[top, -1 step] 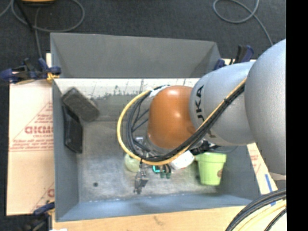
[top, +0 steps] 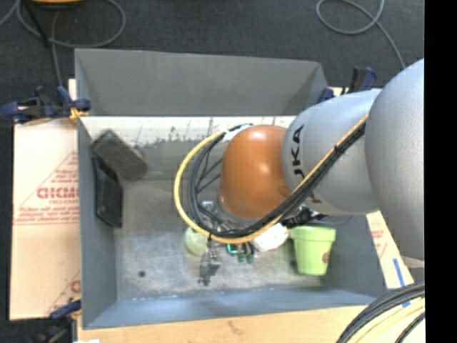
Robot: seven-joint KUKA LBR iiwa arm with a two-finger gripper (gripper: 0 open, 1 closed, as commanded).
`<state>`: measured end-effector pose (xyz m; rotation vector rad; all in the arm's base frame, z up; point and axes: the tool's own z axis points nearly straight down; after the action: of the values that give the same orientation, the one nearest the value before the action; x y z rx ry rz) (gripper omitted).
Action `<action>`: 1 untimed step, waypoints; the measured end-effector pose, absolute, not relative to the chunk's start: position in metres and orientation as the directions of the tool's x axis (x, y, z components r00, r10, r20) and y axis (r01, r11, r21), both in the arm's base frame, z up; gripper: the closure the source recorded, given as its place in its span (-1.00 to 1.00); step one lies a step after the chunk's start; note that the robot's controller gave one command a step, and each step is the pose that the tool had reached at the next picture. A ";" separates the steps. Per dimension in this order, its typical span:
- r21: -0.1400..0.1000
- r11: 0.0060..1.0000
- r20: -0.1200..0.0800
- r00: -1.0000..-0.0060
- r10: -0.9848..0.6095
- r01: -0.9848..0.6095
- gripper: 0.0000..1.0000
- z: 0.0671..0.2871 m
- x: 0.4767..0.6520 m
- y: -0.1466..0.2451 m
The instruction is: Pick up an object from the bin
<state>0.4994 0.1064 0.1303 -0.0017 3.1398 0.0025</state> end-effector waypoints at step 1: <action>0.004 0.963 -0.005 -0.963 -0.269 -0.269 1.00 0.091 0.589 0.050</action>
Offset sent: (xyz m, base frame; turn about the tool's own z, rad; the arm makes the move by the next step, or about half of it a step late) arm 0.0000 0.0000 0.0000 0.0000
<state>0.5891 0.0500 0.0911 -0.4262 3.1085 0.0074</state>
